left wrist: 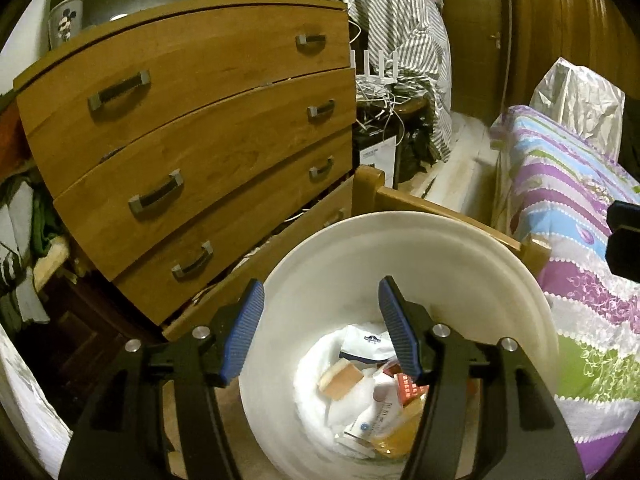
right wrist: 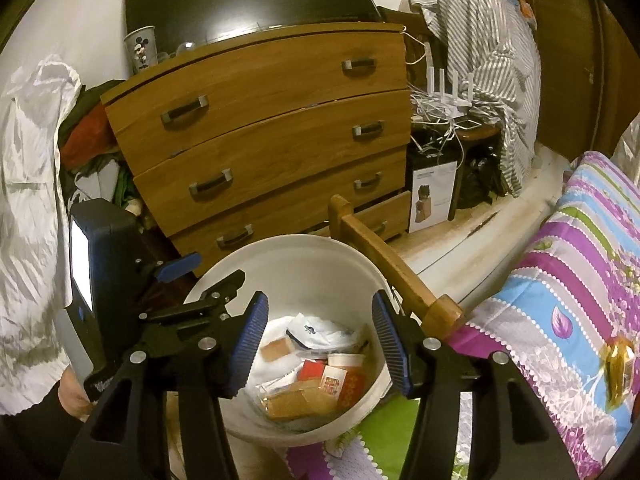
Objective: Collect trash
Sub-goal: 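Move both tools back over the remaining items on the bed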
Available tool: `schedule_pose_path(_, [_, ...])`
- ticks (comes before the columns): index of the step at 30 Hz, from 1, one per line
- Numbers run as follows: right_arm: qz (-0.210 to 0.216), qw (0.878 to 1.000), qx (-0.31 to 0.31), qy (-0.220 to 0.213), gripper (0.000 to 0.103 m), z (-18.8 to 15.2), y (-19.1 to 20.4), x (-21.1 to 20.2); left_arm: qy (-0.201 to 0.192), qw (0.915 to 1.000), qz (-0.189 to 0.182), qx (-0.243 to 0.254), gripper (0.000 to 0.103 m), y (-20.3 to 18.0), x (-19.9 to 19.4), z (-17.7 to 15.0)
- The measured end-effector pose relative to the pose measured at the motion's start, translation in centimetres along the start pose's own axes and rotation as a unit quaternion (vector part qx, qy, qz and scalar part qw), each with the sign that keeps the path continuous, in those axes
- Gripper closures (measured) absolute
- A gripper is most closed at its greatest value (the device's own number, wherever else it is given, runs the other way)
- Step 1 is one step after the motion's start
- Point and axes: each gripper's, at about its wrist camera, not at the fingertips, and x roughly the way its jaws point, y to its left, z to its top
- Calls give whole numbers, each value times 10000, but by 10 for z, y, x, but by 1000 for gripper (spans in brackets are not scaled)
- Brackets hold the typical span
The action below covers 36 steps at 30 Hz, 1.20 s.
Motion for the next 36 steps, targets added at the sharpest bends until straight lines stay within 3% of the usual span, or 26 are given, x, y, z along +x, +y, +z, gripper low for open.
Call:
schedule_pose_path(5, [-106,9999,47,-91,47,-8,-5,-6,11,10000,68,41,46,-3,0,-3])
schedule_pose_path(10, [-675,9958,-10,-625,47,-24,-6,-32,-123,9997,174,-90,45,-5,-8,-4])
schedule_pose_path(12, [-1079,9890,-181,-992,47,-37,-5,-51,-293,9991,238,-182,36,-9,-19,-3])
schedule_pose_path(20, [-2390,9520,-176,-1906,45,-108,-38,-117,-987,9946,3,-331,26,-50,-77,-11])
schedule_pose_path(25, [-2989,9318,130,-2055,41,-164,-76,-158,-1134,9922,-515,-56,22,-97,-100,-25])
schedule_pose_path(30, [-3209,9238,1012,-1828,41,-228,-136,-203,-973,9853,-1169,773,22,-165,-105,-52])
schedule_pose_path(34, [-3227,9135,1822,-1677,41,-282,-181,-236,-726,9697,-1793,1492,22,-220,-107,-77])
schedule_pose_path(36, [-3246,9046,2204,-1666,41,-309,-200,-252,-628,9561,-2143,1899,22,-247,-109,-92])
